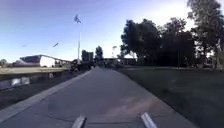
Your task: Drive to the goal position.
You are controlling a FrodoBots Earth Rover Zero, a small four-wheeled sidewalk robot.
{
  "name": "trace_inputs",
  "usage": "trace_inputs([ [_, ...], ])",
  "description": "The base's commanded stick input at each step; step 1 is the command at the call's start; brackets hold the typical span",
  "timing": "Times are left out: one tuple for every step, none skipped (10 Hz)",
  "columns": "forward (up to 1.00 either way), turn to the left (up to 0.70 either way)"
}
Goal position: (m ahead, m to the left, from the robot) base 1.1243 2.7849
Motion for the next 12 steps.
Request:
trace_inputs([
  [0.98, 0.00],
  [0.98, 0.00],
  [0.98, 0.00],
  [0.98, 0.00],
  [0.98, 0.00],
  [0.98, 0.00],
  [0.98, 0.00],
  [0.98, 0.00],
  [0.98, 0.00],
  [0.98, 0.00],
  [0.98, 0.00],
  [0.98, 0.00],
])
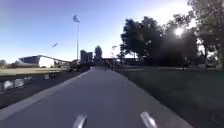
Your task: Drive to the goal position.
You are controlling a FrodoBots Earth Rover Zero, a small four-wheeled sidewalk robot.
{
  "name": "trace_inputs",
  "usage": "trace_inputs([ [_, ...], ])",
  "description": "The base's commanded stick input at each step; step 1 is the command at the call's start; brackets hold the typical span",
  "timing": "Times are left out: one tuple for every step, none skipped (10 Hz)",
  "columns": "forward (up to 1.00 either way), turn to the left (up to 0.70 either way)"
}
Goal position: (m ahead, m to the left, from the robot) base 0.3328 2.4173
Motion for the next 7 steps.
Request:
trace_inputs([
  [0.98, 0.24],
  [0.98, 0.39],
  [0.98, 0.28],
  [0.98, 0.00],
  [0.98, 0.00],
  [0.98, 0.00],
  [0.98, 0.00],
])
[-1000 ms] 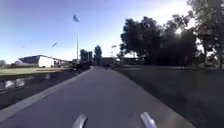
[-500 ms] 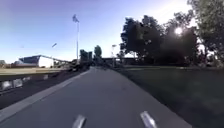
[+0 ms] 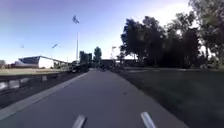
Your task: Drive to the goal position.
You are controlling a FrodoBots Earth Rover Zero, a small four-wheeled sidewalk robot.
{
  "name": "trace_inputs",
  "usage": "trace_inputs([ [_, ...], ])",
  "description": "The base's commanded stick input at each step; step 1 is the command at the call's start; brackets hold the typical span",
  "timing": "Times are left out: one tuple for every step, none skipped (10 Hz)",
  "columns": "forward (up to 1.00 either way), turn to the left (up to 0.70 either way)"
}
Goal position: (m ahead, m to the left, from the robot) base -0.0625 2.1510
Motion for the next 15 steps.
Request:
trace_inputs([
  [0.98, 0.00],
  [0.98, 0.00],
  [0.98, 0.00],
  [0.98, 0.00],
  [0.98, 0.00],
  [0.98, 0.00],
  [0.98, 0.00],
  [0.98, 0.00],
  [0.98, 0.00],
  [0.98, 0.00],
  [0.98, 0.00],
  [0.98, 0.00],
  [0.98, 0.00],
  [0.98, 0.00],
  [0.98, 0.00],
])
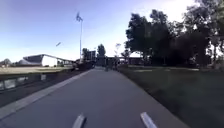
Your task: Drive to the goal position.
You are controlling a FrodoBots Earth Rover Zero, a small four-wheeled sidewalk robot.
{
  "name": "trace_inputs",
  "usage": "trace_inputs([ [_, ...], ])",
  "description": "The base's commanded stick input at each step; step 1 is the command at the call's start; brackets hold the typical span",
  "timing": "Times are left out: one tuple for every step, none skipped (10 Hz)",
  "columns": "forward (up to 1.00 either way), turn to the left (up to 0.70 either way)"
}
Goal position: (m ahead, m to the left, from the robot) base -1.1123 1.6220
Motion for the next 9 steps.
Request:
trace_inputs([
  [0.98, 0.00],
  [0.98, 0.00],
  [0.98, 0.00],
  [0.98, 0.00],
  [0.98, 0.00],
  [0.98, 0.00],
  [0.98, 0.00],
  [0.98, 0.00],
  [0.98, 0.00],
])
